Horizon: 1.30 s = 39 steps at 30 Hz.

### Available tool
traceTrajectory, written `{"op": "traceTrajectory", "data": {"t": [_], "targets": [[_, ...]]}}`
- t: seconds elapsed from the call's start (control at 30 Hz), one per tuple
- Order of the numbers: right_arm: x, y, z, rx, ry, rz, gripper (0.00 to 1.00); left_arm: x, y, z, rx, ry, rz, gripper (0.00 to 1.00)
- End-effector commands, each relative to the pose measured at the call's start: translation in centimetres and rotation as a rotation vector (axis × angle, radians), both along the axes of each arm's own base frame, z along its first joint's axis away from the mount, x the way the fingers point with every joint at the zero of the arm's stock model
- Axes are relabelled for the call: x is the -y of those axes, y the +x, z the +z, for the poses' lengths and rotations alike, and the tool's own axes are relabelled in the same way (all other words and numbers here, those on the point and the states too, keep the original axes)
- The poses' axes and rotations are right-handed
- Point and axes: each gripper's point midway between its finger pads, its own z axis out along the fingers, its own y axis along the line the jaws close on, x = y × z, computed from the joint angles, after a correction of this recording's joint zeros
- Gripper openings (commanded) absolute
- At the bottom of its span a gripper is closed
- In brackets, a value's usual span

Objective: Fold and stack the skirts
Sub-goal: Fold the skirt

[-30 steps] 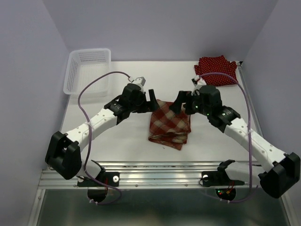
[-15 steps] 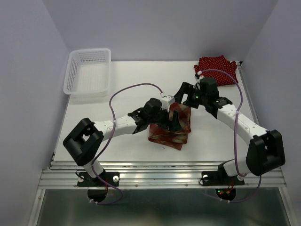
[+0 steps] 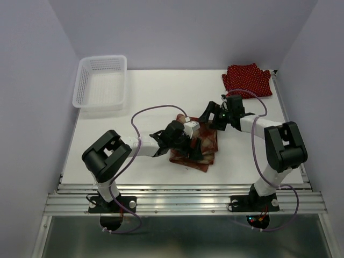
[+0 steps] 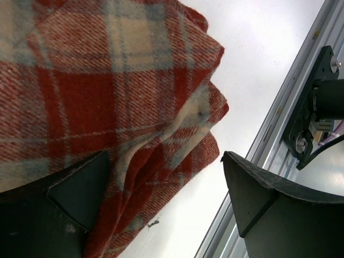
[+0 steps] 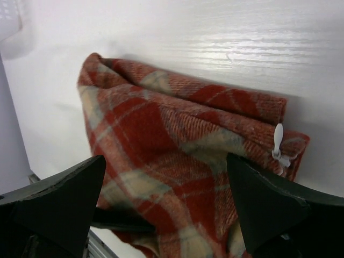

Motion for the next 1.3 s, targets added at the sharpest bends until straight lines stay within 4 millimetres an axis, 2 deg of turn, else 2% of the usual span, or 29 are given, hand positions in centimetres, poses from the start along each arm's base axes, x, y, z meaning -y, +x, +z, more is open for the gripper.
{"op": "traceTrajectory", "data": {"t": [0.0,0.03,0.23,0.27,0.33,0.37,0.4,0.5,0.53,0.57,0.6,0.63,0.67,0.7,0.77,0.8,0.83,0.9,1.0,1.03,1.07,1.1,1.13,1.2,1.27], "targets": [[0.2,2.8,-0.8,0.061,-0.015,-0.011,1.0,-1.1,-2.4,-1.5,-0.053,0.032,-0.067,0.99],[0.4,2.9,-2.1,0.037,-0.032,-0.02,1.0,-1.2,-2.7,-1.7,-0.06,0.033,-0.071,0.99],[0.7,3.7,-5.4,-0.008,-0.074,-0.027,1.0,-1.4,-3.5,-3.0,-0.096,0.05,-0.079,0.99],[0.8,3.6,-6.7,-0.028,-0.087,-0.018,1.0,-1.4,-3.6,-3.3,-0.104,0.056,-0.077,0.99],[0.6,4.3,-7.3,-0.003,-0.106,0.027,1.0,-1.2,-3.1,-3.7,-0.102,0.057,-0.061,0.99],[0.5,4.3,-8.5,-0.018,-0.114,0.046,1.0,-0.9,-2.9,-3.6,-0.105,0.053,-0.052,0.99],[0.1,5.1,-8.1,-0.002,-0.109,0.063,1.0,-0.3,-2.3,-3.1,-0.096,0.036,-0.045,0.99],[-1.0,5.7,-8.6,0.007,-0.077,0.141,1.0,1.1,-1.4,-3.0,-0.114,0.012,-0.026,0.99],[-1.3,6.0,-8.4,0.014,-0.068,0.159,1.0,2.1,-0.7,-2.0,-0.102,-0.015,-0.025,0.99],[-2.4,7.1,-7.4,0.063,-0.074,0.202,1.0,2.7,-0.5,-2.2,-0.111,-0.019,-0.027,0.99],[-3.5,6.1,-9.0,0.029,-0.125,0.264,1.0,3.7,0.2,-1.8,-0.107,-0.038,-0.021,0.99],[-4.7,7.3,-7.9,0.068,-0.148,0.306,1.0,4.4,0.3,-1.7,-0.103,-0.048,-0.029,0.99],[-5.5,7.1,-8.3,0.061,-0.174,0.34,1.0,4.9,0.6,-1.5,-0.098,-0.054,-0.03,0.99],[-6.4,6.2,-9.8,0.023,-0.212,0.375,1.0,6.0,1.0,-1.3,-0.096,-0.067,-0.038,0.99],[-7.8,6.5,-9.8,0.024,-0.184,0.408,1.0,6.9,1.0,-1.1,-0.106,-0.084,-0.061,0.99],[-8.8,7.2,-8.9,0.043,-0.139,0.429,1.0,7.4,1.0,-1.0,-0.104,-0.091,-0.069,0.99],[-9.2,7.1,-9.8,0.018,-0.119,0.443,1.0,8.0,1.5,-0.9,-0.098,-0.098,-0.071,0.99],[-11.1,6.9,-9.2,0.029,-0.086,0.51,1.0,8.7,2.2,-0.8,-0.087,-0.105,-0.063,0.99],[-12.8,4.8,-11.0,-0.003,-0.117,0.632,1.0,10.2,3.9,-0.7,-0.059,-0.105,-0.042,0.99],[-13.7,5.1,-10.2,0.04,-0.117,0.682,1.0,11.1,4.7,-0.4,-0.052,-0.112,-0.039,0.99],[-14.3,4.6,-10.2,0.038,-0.116,0.71,1.0,11.5,5.0,-0.2,-0.049,-0.12,-0.042,0.99],[-14.4,4.5,-10.3,0.033,-0.109,0.726,1.0,11.9,5.3,-0.3,-0.051,-0.122,-0.037,0.99],[-14.9,4.4,-9.7,0.041,-0.078,0.747,1.0,12.8,6.1,0.7,-0.034,-0.144,-0.035,0.99],[-15.3,4.4,-8.8,0.05,-0.053,0.762,1.0,13.3,6.6,0.1,-0.036,-0.135,-0.036,0.99],[-15.5,5.1,-7.6,0.085,-0.062,0.763,1.0,14.2,7.6,1.1,-0.013,-0.149,-0.033,0.99]]}}
